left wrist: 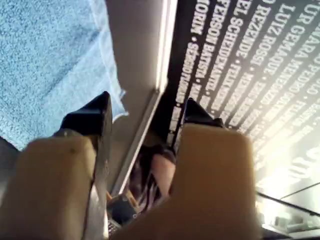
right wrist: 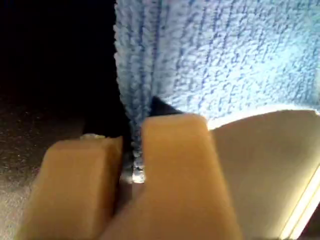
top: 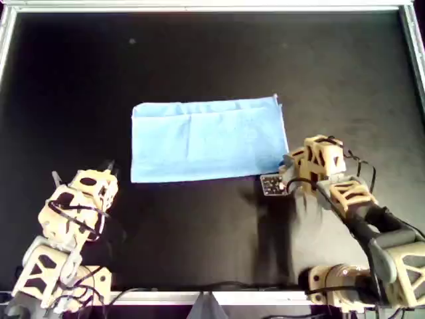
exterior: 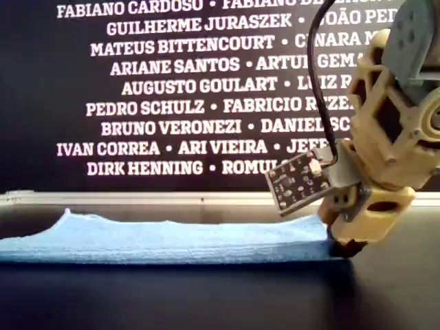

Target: Fold a cloth

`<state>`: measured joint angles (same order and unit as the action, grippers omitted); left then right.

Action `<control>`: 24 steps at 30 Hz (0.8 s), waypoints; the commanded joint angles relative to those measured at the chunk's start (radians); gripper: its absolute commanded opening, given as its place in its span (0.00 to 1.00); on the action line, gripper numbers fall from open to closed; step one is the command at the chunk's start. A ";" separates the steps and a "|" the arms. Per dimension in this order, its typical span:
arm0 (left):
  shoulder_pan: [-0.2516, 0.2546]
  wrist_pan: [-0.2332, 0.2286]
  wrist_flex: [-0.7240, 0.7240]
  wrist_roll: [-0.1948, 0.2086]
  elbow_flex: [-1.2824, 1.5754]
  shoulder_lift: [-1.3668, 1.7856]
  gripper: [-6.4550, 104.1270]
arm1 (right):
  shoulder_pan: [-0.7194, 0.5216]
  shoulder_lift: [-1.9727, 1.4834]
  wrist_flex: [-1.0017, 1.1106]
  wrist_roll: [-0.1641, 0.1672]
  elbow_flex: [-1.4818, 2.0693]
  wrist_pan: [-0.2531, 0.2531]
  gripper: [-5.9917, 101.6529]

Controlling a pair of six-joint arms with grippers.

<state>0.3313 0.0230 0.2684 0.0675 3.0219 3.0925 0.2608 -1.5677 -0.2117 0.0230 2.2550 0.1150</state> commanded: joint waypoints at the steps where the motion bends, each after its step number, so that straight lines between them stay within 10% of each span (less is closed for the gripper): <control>1: 0.009 -0.002 -0.002 0.000 -0.014 0.020 0.52 | 0.000 -0.006 0.029 -0.006 -0.054 0.006 0.04; 12: 0.009 -0.003 -0.002 0.000 -0.014 0.020 0.52 | 0.017 -0.061 0.029 0.006 -0.175 -0.006 0.05; 24: 0.008 -0.003 -0.002 -0.002 -0.014 0.020 0.52 | 0.327 -0.021 0.029 0.012 -0.495 -0.008 0.05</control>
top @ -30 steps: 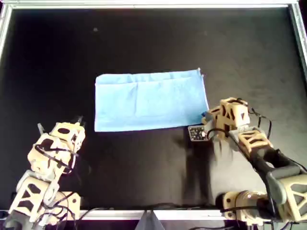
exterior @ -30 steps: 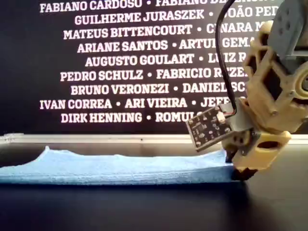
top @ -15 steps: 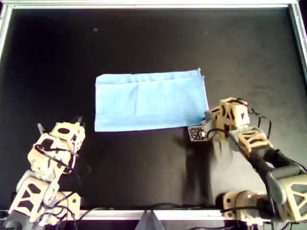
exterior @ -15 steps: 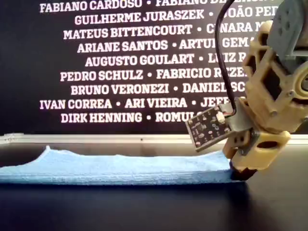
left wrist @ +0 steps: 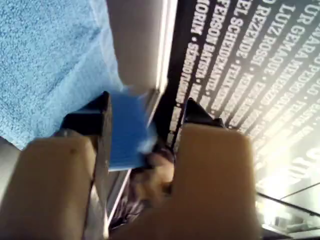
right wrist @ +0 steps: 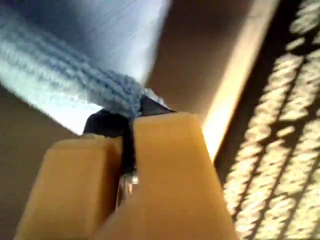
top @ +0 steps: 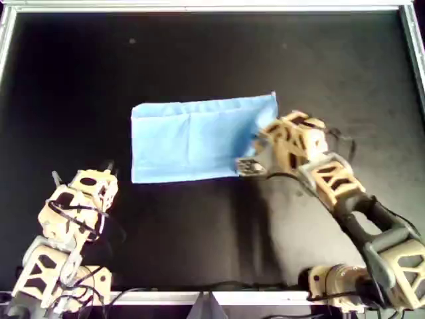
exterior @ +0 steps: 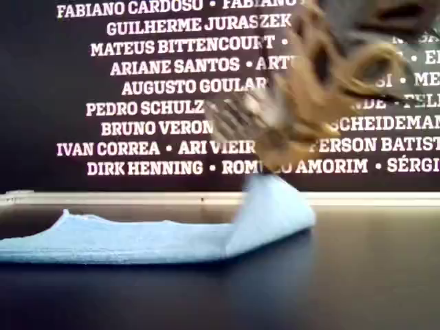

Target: Fold a cloth

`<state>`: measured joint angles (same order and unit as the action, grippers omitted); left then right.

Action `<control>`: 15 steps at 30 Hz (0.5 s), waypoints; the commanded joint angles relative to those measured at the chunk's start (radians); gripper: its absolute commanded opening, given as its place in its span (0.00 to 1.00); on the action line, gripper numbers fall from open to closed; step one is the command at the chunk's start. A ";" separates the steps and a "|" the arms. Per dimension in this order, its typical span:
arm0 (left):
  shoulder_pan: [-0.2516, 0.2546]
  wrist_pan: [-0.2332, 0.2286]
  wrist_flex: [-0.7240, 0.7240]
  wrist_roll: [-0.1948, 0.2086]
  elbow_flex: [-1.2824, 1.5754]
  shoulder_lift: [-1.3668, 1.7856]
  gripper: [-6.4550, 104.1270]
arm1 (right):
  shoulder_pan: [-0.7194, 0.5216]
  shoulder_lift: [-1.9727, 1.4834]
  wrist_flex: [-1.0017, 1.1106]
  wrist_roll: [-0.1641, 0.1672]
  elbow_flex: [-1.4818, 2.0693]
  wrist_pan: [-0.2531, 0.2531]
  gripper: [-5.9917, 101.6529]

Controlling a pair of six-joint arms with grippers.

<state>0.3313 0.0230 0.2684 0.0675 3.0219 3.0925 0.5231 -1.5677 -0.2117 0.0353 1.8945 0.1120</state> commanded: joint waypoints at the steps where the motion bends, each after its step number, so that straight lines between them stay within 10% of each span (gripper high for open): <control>1: 0.008 -0.003 -0.002 -0.002 -0.014 0.020 0.52 | 0.087 -0.005 0.029 0.000 -0.166 -0.005 0.05; 15: -0.201 -0.003 -0.005 -0.002 -0.032 0.020 0.52 | 0.405 0.529 0.031 0.000 -0.867 -0.005 0.05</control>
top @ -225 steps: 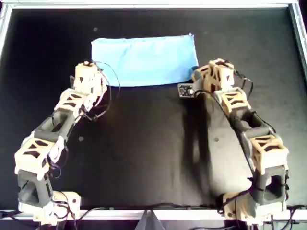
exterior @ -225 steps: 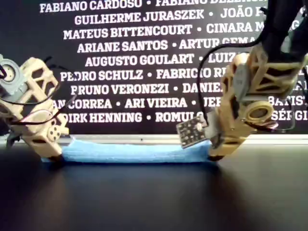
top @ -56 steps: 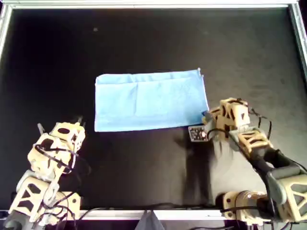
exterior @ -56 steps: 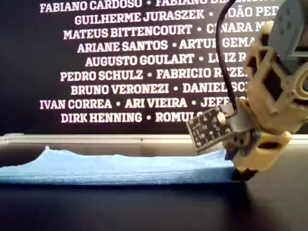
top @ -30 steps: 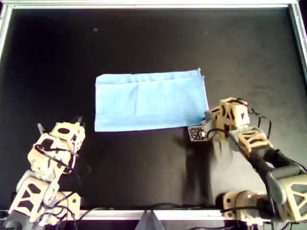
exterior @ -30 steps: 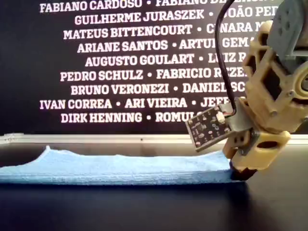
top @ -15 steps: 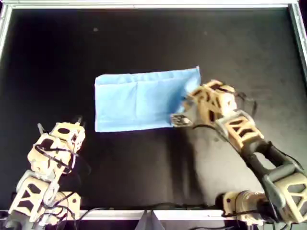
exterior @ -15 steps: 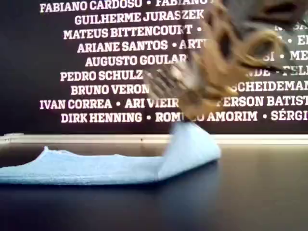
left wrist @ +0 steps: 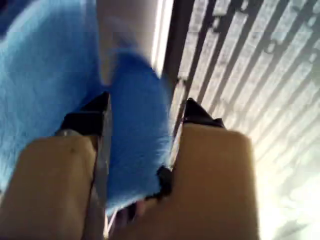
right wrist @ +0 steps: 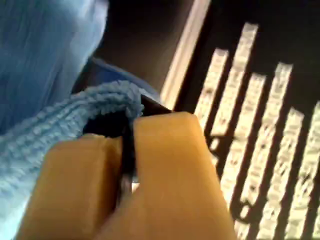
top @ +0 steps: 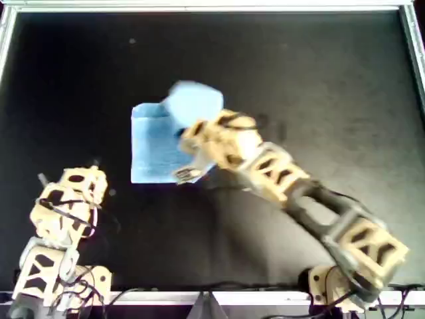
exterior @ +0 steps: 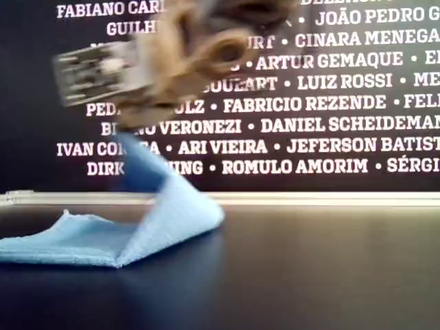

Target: Fold a cloth

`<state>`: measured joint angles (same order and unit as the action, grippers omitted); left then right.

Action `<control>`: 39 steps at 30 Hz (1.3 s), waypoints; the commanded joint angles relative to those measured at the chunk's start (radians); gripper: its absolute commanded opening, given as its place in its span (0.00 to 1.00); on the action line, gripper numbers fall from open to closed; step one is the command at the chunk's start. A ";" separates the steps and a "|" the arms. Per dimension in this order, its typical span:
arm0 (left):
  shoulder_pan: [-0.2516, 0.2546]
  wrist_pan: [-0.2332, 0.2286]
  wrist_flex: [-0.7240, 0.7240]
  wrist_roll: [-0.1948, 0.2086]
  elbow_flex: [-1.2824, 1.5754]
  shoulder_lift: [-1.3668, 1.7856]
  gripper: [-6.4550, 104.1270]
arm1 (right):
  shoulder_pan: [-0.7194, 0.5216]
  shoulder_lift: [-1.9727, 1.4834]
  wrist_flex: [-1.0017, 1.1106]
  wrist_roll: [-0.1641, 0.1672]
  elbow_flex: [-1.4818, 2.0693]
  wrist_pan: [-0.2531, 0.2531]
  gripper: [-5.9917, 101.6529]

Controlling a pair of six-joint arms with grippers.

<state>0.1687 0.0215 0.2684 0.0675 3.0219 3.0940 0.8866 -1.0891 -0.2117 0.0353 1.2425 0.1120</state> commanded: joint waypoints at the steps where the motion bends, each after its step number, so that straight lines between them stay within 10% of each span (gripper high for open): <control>1: -0.038 0.000 -0.005 -0.002 -0.029 0.018 0.52 | 0.054 0.092 0.031 -0.002 -0.261 -0.005 0.05; 10: -0.038 0.008 -0.005 -0.002 -0.017 0.018 0.52 | 0.121 0.235 0.031 -0.017 -0.333 -0.005 0.09; 19: -0.038 0.005 -0.005 -0.002 -0.015 0.018 0.52 | 0.114 0.201 0.028 -0.017 -0.307 -0.003 0.43; 39: -0.038 0.014 -0.003 -0.002 -0.015 0.018 0.52 | 0.060 -0.571 0.028 0.000 0.494 -0.003 0.43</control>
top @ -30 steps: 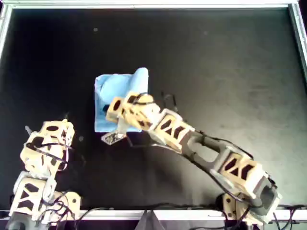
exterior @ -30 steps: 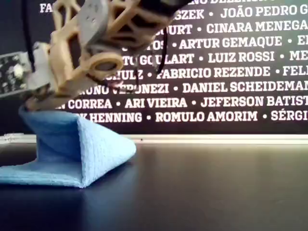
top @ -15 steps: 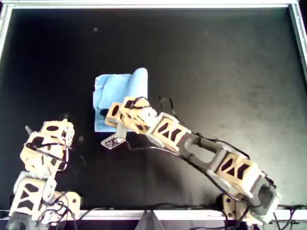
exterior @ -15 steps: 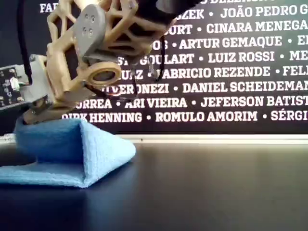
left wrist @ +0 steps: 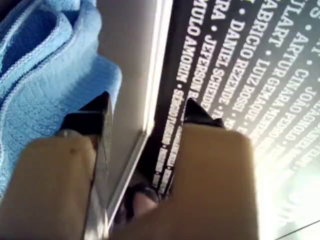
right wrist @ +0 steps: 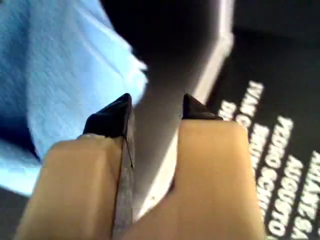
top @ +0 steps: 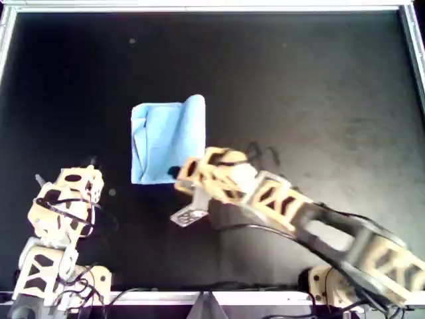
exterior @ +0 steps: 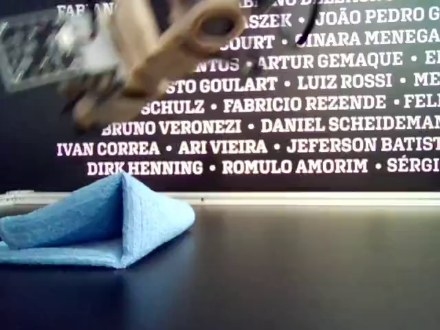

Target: Fold a cloth

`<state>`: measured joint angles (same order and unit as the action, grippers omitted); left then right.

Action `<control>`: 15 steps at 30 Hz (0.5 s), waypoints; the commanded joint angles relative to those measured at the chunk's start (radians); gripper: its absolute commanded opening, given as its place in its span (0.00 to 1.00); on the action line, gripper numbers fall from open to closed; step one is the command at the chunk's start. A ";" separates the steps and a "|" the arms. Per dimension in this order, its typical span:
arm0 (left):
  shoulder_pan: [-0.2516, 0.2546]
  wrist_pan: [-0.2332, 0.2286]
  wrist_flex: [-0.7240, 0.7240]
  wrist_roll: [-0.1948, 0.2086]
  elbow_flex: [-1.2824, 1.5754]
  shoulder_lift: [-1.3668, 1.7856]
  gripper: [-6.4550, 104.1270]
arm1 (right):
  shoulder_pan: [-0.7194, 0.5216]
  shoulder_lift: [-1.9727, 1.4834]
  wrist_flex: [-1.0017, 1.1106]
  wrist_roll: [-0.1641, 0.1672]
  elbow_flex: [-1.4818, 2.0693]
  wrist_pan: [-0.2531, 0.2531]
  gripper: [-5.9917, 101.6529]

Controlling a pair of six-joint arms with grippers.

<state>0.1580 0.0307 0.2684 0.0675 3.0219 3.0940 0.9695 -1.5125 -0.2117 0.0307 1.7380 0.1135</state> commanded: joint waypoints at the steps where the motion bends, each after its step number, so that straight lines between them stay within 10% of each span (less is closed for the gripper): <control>1: -0.028 0.005 -0.003 0.000 -0.015 0.018 0.52 | -0.046 -0.175 0.028 0.005 0.012 -0.005 0.43; 15: -0.026 0.005 -0.002 0.014 -0.015 0.018 0.52 | -0.597 -0.874 0.028 0.006 0.690 -0.005 0.07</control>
<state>0.1580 0.0307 0.2684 0.0767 3.0219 3.0940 0.4786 -2.1568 -0.2117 0.0307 2.3654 0.1120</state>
